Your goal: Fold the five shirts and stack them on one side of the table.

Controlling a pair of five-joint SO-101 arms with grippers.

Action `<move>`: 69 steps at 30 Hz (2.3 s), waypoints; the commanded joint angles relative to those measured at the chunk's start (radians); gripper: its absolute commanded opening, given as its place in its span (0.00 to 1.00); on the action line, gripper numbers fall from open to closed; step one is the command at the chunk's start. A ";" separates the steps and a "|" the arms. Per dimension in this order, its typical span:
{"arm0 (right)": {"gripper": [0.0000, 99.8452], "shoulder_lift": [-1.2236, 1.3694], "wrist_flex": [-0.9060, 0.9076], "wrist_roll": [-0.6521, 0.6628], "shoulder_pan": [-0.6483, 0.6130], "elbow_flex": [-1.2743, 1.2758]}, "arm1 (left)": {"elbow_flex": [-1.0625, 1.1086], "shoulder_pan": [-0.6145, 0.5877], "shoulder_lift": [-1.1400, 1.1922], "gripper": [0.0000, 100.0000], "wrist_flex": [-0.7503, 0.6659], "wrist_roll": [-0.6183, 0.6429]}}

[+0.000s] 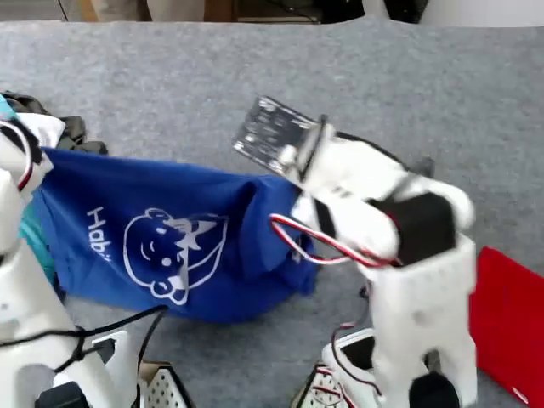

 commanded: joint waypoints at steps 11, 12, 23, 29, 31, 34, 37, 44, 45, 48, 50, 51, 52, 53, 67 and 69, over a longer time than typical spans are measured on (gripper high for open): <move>0.01 0.377 -0.230 -0.077 -0.202 0.018 | 0.603 -0.149 -0.005 0.02 -0.371 -0.143; 0.01 0.406 -0.242 -0.084 -0.219 0.018 | 0.640 -0.170 -0.005 0.02 -0.404 -0.160; 0.04 0.711 -0.361 -0.132 -0.380 0.016 | 0.801 -0.413 -0.005 0.02 -0.519 -0.344; 0.19 0.697 -0.361 -0.175 -0.386 0.008 | 0.793 -0.535 -0.005 0.02 -0.532 -0.431; 0.20 0.651 -0.371 -0.195 -0.357 0.008 | 0.802 -0.560 -0.005 0.02 -0.554 -0.462; 0.20 0.575 -0.367 -0.201 -0.320 0.010 | 0.801 -0.589 0.005 0.02 -0.559 -0.471; 0.20 0.536 -0.373 -0.222 -0.300 0.015 | 0.802 -0.598 0.005 0.02 -0.559 -0.471; 0.11 0.789 -0.393 -0.252 -0.337 -0.071 | 0.839 -0.594 0.005 0.02 -0.557 -0.471; 0.10 0.839 -0.388 -0.256 -0.344 -0.110 | 0.847 -0.594 0.005 0.02 -0.557 -0.471; 0.11 0.974 -0.354 -0.258 -0.360 -0.240 | 0.872 -0.594 0.002 0.02 -0.557 -0.471; 0.12 1.063 -0.311 -0.258 -0.367 -0.331 | 0.876 -0.594 0.002 0.02 -0.557 -0.473; 0.13 1.104 -0.293 -0.258 -0.371 -0.377 | 0.878 -0.594 -0.001 0.02 -0.557 -0.473; 0.13 1.145 -0.270 -0.258 -0.374 -0.421 | 0.878 -0.594 -0.001 0.02 -0.557 -0.471; 0.14 1.182 -0.249 -0.258 -0.375 -0.464 | 0.878 -0.594 -0.001 0.02 -0.557 -0.468; 0.14 1.503 -0.028 -0.373 -0.403 -0.900 | 0.878 -0.594 -0.004 0.02 -0.557 -0.470; 0.14 1.531 -0.020 -0.379 -0.403 -0.917 | 0.878 -0.594 -0.004 0.02 -0.557 -0.470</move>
